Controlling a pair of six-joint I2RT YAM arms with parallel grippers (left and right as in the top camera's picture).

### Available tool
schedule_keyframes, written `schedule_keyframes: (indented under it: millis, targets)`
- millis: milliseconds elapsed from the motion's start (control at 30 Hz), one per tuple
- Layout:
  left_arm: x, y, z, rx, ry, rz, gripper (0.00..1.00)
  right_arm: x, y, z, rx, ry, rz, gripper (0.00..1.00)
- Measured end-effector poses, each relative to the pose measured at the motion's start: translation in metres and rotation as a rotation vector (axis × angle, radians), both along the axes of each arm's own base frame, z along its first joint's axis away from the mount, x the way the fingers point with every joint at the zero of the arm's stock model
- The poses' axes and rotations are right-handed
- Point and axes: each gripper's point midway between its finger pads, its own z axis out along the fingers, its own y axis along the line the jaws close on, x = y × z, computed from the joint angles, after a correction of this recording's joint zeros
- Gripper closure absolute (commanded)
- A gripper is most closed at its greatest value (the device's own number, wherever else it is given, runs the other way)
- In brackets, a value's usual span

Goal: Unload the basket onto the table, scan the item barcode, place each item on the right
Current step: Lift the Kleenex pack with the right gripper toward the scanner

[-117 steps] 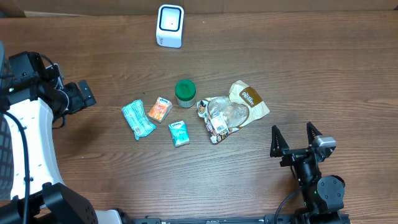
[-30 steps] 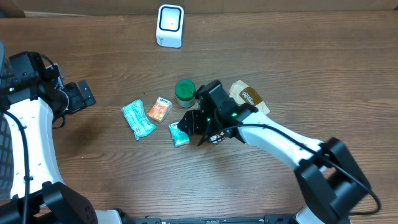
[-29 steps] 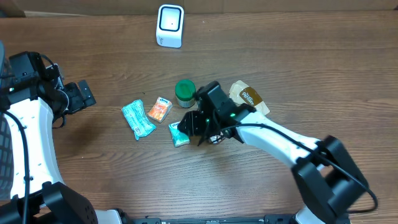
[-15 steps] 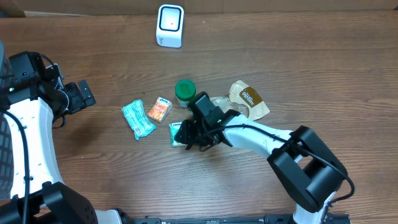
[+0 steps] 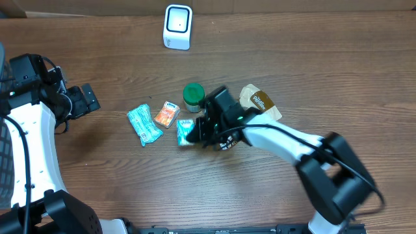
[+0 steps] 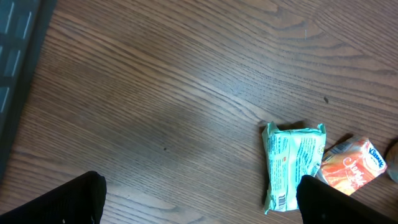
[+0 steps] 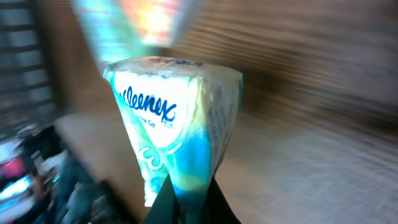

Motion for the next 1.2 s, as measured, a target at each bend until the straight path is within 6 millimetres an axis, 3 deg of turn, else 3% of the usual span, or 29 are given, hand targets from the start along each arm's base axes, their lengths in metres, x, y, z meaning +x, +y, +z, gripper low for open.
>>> schedule_keyframes:
  millis: [67, 133, 167, 233, 300, 367, 600, 833, 1200]
  targets:
    - [0.0, 0.0, 0.0, 0.0, 0.0, 0.0, 0.0, 0.009, 0.001, 0.056, 0.14, -0.091, 0.033, 0.96]
    - [0.0, 0.0, 0.0, 0.0, 0.0, 0.0, 0.0, 0.022, -0.011, 0.131, 0.312, -0.231, 0.055, 0.96]
    - [0.0, 0.0, 0.0, 0.0, 0.0, 0.0, 0.0, 0.025, -0.016, 0.147, 0.353, -0.264, 0.061, 0.96]
    - [0.0, 0.0, 0.0, 0.0, 0.0, 0.0, 0.0, 0.036, -0.039, 0.2, 0.493, -0.376, 0.085, 0.96]
    - [0.0, 0.0, 0.0, 0.0, 0.0, 0.0, 0.0, 0.043, -0.056, 0.22, 0.562, -0.409, 0.096, 0.96]
    - [0.0, 0.0, 0.0, 0.0, 0.0, 0.0, 0.0, 0.045, -0.073, 0.231, 0.615, -0.395, 0.108, 0.96]
    - [0.0, 0.0, 0.0, 0.0, 0.0, 0.0, 0.0, 0.036, -0.097, 0.246, 0.705, -0.256, 0.146, 0.96]
    - [0.0, 0.0, 0.0, 0.0, 0.0, 0.0, 0.0, 0.029, -0.098, 0.248, 0.722, -0.167, 0.151, 0.96]
    - [0.0, 0.0, 0.0, 0.0, 0.0, 0.0, 0.0, 0.031, -0.098, 0.248, 0.717, -0.162, 0.136, 0.96]
